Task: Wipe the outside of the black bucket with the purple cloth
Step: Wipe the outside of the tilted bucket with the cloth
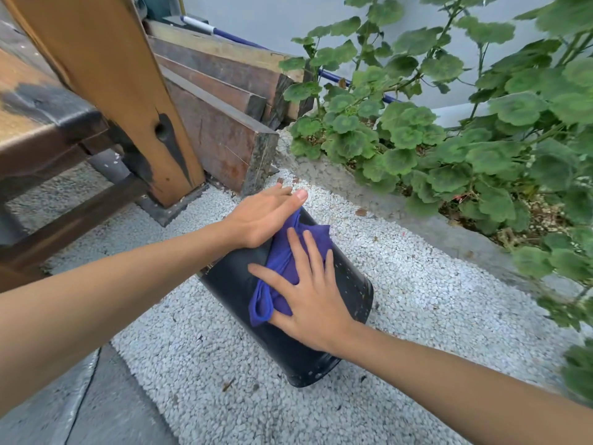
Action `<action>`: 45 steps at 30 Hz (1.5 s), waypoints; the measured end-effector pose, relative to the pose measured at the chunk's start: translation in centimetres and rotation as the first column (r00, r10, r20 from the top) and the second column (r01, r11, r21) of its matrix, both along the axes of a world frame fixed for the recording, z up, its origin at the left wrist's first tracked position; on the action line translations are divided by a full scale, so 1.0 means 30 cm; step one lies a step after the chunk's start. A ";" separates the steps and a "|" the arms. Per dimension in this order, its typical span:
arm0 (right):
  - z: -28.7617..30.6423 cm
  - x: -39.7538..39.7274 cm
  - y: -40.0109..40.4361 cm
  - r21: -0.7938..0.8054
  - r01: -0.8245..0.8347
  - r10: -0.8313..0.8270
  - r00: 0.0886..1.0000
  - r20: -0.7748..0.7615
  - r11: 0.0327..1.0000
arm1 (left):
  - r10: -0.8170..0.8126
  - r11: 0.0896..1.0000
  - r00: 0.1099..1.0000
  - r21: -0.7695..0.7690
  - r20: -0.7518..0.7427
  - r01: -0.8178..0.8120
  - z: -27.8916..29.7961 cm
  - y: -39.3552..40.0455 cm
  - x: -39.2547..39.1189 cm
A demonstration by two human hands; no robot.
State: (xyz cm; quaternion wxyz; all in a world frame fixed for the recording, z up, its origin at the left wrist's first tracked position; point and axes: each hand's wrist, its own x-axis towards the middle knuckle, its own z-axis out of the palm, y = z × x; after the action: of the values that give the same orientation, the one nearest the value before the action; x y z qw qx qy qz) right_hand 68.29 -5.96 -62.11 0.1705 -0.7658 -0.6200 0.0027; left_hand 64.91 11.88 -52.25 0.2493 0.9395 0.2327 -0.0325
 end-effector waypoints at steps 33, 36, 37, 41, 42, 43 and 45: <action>0.196 0.289 0.152 0.139 0.428 -0.152 0.577 -0.802 0.893 | -0.051 0.997 0.986 -0.057 0.157 0.061 0.028 -0.091 0.014; 0.146 0.237 0.218 0.151 0.370 -0.114 0.604 -0.788 0.917 | -0.035 0.997 0.983 -0.061 0.181 0.047 0.027 -0.095 0.012; 0.119 0.235 0.229 0.174 0.353 -0.091 0.622 -0.778 0.919 | -0.031 0.998 0.987 -0.057 0.158 0.041 0.022 -0.091 0.009; 0.021 0.231 0.188 0.141 0.271 -0.105 0.724 -0.682 0.952 | -0.109 0.993 0.992 0.054 0.056 0.106 -0.002 -0.062 -0.005; 0.012 0.226 0.162 0.113 0.262 -0.124 0.738 -0.663 0.958 | -0.118 0.991 0.992 0.068 0.048 0.115 -0.004 -0.055 -0.007; 0.001 0.224 0.140 0.088 0.264 -0.144 0.741 -0.656 0.961 | -0.120 0.990 0.992 0.080 0.039 0.117 -0.005 -0.050 -0.007; -0.012 0.225 0.100 0.036 0.274 -0.187 0.741 -0.645 0.961 | -0.109 0.989 0.994 0.101 0.012 0.107 -0.004 -0.041 -0.006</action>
State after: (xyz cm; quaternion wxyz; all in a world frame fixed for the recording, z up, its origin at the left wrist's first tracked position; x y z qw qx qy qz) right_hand 75.05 -2.95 -62.46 0.4179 -0.7776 -0.4249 0.2005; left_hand 64.72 10.65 -52.37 0.2019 0.9622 0.1807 -0.0259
